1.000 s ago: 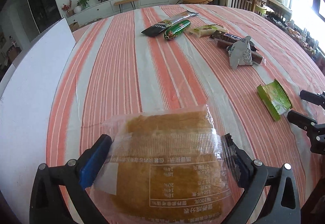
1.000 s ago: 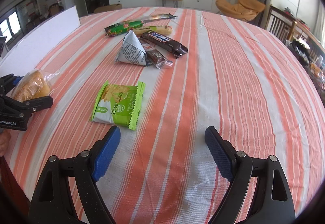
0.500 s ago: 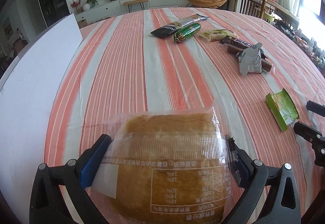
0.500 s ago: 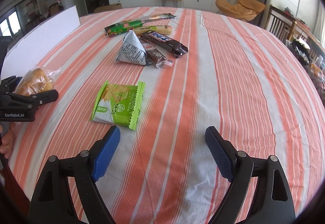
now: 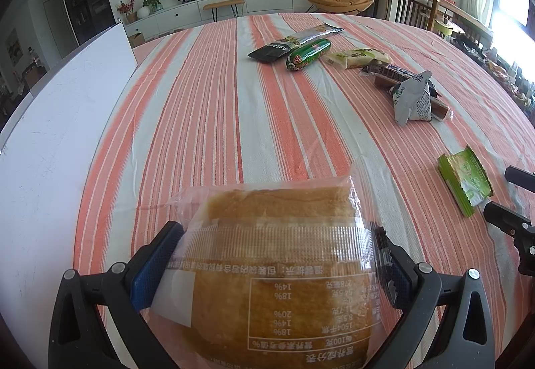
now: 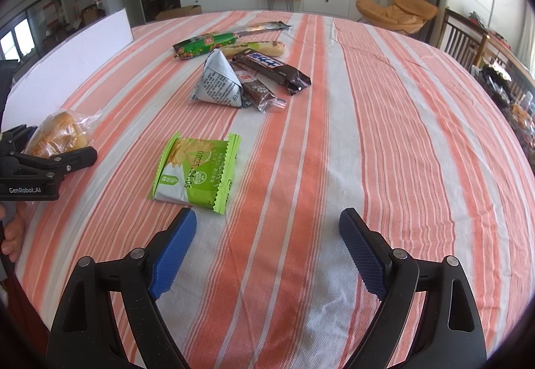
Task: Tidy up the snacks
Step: 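Grasp the bagged bread loaf with the left tool and lift it, then grasp the green cracker packet with the right tool while the left tool carries bread, then drop the bread and cracker packet into the white box, opening both tools, then move both tools back over the remaining snacks on the table, then grasp the triangular wrapped snack with the left tool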
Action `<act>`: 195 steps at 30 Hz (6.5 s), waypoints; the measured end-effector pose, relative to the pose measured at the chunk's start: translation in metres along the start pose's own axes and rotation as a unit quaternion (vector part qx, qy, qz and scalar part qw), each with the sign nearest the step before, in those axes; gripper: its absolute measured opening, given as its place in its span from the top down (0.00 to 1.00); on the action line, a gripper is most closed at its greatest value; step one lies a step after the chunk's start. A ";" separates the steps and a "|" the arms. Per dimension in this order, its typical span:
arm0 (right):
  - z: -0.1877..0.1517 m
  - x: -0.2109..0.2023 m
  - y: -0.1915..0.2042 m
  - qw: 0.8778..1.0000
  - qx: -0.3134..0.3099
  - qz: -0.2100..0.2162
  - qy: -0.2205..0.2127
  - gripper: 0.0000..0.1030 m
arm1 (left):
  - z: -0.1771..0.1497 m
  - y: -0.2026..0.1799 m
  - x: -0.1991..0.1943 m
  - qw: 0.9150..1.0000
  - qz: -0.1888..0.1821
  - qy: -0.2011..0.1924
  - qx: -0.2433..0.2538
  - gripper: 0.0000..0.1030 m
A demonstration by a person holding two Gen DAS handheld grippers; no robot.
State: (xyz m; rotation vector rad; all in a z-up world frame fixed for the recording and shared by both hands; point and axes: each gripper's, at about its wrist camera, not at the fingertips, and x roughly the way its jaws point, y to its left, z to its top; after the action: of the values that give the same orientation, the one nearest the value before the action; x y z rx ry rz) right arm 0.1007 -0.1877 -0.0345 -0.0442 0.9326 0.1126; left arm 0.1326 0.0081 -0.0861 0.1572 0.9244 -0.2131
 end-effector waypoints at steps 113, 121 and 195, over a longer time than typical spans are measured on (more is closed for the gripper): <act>0.020 0.001 -0.066 0.991 0.101 -0.092 0.005 0.24 | -0.013 0.174 -0.153 0.969 0.119 -0.117 -0.183 0.04; 0.017 0.005 -0.068 0.991 0.102 -0.084 0.010 0.14 | 0.022 0.079 -0.154 0.982 0.016 -0.146 -0.122 0.00; 0.030 -0.007 -0.055 0.995 0.093 -0.023 -0.011 0.12 | 0.064 -0.015 0.054 1.000 -0.025 0.007 -0.013 0.00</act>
State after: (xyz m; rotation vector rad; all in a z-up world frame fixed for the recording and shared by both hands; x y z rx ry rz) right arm 0.1271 -0.2404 -0.0120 0.1084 0.9151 -0.0174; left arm 0.2096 -0.0274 -0.0917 0.1114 0.9446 -0.2469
